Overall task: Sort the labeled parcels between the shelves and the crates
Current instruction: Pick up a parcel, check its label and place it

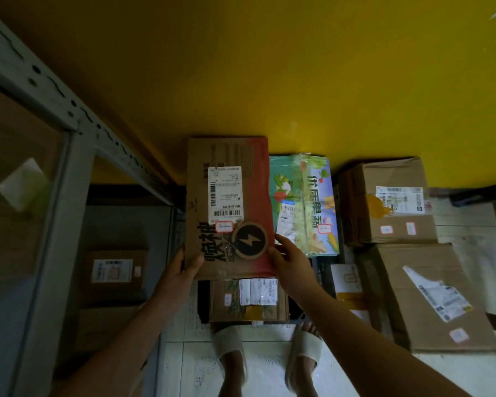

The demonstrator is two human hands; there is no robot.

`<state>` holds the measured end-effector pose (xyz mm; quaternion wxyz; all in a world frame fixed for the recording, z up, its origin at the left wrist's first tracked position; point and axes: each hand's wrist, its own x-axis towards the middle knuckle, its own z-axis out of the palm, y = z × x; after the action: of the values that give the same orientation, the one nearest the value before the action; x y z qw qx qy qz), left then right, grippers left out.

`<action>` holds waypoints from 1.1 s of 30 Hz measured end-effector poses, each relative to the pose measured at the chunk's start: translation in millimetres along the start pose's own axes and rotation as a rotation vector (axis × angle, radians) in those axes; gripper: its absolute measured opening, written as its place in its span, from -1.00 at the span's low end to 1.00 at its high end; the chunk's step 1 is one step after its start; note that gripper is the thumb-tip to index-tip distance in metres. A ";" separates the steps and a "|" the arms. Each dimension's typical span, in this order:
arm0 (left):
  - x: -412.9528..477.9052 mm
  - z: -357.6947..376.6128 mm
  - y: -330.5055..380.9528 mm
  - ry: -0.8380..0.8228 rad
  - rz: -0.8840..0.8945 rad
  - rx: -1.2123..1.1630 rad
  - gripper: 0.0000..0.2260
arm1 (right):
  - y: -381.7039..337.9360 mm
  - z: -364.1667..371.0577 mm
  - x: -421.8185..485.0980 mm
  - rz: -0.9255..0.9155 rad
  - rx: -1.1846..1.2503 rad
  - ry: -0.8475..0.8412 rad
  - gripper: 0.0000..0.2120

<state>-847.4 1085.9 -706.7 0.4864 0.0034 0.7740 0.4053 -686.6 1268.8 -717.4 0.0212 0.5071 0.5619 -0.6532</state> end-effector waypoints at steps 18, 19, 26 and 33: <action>-86.3 7.3 -21.8 0.101 -0.196 -0.181 -0.86 | 2.9 -21.8 -57.8 -0.120 -0.241 -0.109 -0.63; -96.5 10.3 -27.5 0.041 -0.272 -0.191 -0.85 | 3.6 -29.2 -62.5 -0.106 -0.249 -0.130 -0.65; -126.3 80.4 -65.5 -0.248 -0.603 -0.362 -0.73 | 8.6 -74.0 -63.4 -0.016 -0.290 -0.172 -0.61; -123.5 154.7 -63.5 -0.429 -0.585 -0.382 -0.78 | 4.5 -114.5 -34.0 -0.183 -0.585 -0.137 -0.71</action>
<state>-640.7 1090.4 -684.8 0.7234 -0.2227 0.5341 0.3766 -594.3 1335.2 -680.5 0.1452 0.3816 0.7664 -0.4959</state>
